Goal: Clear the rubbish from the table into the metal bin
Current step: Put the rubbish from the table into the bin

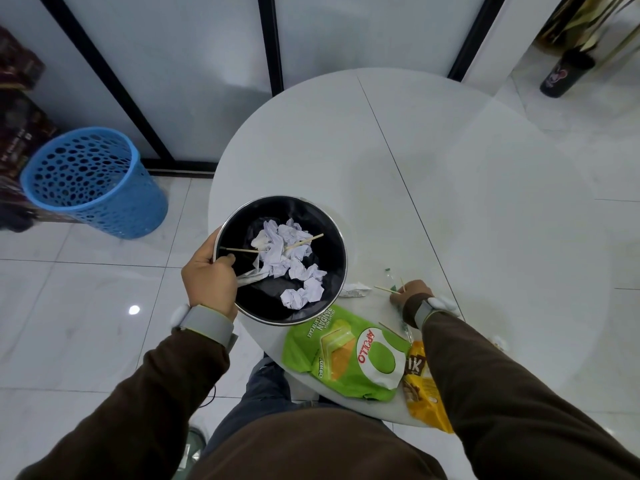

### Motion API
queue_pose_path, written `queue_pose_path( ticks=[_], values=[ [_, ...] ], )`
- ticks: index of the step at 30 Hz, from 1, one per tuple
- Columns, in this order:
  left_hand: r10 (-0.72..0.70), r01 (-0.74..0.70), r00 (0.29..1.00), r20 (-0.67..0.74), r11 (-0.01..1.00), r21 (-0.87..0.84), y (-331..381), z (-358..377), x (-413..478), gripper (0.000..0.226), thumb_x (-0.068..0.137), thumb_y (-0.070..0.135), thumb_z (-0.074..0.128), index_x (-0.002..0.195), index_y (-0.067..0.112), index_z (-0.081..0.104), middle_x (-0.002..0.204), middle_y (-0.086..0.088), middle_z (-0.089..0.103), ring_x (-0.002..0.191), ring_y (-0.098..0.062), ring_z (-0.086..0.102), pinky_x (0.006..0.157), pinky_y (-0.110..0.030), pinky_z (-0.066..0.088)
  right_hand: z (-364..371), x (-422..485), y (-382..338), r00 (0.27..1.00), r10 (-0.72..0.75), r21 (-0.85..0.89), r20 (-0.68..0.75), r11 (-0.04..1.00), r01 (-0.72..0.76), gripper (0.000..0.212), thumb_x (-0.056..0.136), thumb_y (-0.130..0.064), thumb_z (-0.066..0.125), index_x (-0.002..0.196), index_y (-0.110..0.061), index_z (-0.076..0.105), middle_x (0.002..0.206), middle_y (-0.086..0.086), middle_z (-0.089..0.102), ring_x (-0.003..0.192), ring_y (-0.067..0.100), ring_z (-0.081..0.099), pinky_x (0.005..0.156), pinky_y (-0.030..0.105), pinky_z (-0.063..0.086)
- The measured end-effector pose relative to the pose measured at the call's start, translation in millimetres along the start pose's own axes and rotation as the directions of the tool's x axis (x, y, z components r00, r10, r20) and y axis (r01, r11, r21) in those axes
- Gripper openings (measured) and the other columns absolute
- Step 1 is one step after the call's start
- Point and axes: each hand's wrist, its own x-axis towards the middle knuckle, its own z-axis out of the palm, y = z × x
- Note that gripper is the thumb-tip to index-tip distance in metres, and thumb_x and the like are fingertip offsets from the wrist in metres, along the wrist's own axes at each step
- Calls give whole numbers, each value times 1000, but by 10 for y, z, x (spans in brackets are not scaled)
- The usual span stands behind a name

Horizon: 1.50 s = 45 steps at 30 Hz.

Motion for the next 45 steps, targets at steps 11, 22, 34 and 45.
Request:
queue_pose_path(
  ticks=[11,22,34,45],
  values=[
    [-18,18,1000,7,1000,-4,43,-31,-59,59,85,-13,53,112,34,76,99,17,75,98,-12,70,100,-40,57,-1,-24,149,994,50,86,-98,995,-41,26,85,-42,70,84,-16,74,91,8,73,87,31,68,84,32,54],
    [-27,27,1000,10,999,-30,-19,-49,-6,60,85,-12,53,107,38,77,102,15,76,103,-17,71,100,-42,56,85,-45,137,991,-23,141,-130,989,42,30,102,-30,45,102,-6,64,107,17,68,100,36,65,86,33,47],
    [-23,23,1000,1,999,-36,-2,-110,52,62,84,-12,52,100,42,78,103,13,76,104,-19,71,98,-41,58,-55,-131,-288,956,-208,497,-205,820,285,14,91,-32,66,94,-17,66,80,2,65,64,20,57,58,30,48],
    [-29,27,998,-53,999,-32,62,-251,20,58,87,-13,52,117,31,75,101,17,73,90,-2,69,79,-19,56,205,-180,-737,829,-541,-337,140,761,554,34,93,-26,65,125,-14,69,124,13,60,121,28,56,99,27,38]
  ],
)
